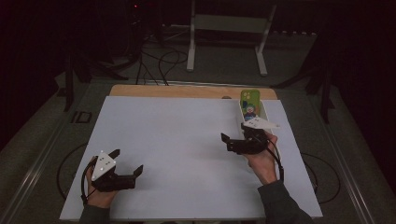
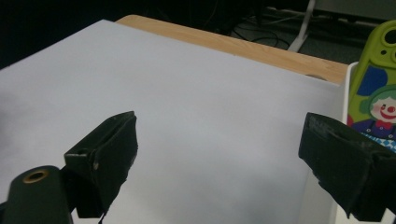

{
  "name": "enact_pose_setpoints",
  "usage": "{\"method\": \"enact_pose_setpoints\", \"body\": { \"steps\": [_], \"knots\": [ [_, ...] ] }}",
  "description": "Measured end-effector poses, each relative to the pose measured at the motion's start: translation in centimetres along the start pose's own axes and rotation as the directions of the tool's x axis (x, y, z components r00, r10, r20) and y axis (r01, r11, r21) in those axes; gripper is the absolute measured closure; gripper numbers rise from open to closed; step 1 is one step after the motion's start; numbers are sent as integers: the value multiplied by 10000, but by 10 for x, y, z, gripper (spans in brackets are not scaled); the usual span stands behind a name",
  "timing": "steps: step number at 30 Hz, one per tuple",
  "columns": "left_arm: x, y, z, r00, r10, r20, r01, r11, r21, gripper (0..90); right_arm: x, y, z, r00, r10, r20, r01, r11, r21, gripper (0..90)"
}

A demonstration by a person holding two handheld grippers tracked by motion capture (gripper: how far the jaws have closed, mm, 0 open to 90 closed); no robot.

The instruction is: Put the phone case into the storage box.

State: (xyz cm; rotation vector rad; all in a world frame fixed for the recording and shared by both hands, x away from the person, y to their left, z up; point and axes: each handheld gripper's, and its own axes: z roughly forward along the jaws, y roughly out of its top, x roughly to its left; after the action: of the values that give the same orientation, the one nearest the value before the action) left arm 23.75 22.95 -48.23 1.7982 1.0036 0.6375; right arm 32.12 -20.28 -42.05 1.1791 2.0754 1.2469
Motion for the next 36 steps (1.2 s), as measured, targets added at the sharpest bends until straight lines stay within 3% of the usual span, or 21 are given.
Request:
{"method": "enact_pose_setpoints", "body": {
  "steps": [7,12,18,31,36],
  "knots": [
    [0,0,0,10000,-9,-9,9,10000,-19,0,20,-22,-12,9977,-590,-347,573,9972,-484,101],
    [0,0,-1,10000,-8,0,8,10000,-44,0,27,-40,-16,9969,-671,-401,639,9950,-772,101],
    [-1,0,0,9999,85,115,-85,10000,-31,0,27,-59,-23,9969,-451,-647,381,9936,-1067,100],
    [-4,-1,-1,9985,190,507,-169,9990,-404,0,27,-79,-37,9891,-1150,-924,950,9757,-1973,89],
    [-5,-2,-1,9979,215,612,-186,9986,-487,0,25,-82,-39,9896,-1110,-919,880,9704,-2250,88]
  ]
}}
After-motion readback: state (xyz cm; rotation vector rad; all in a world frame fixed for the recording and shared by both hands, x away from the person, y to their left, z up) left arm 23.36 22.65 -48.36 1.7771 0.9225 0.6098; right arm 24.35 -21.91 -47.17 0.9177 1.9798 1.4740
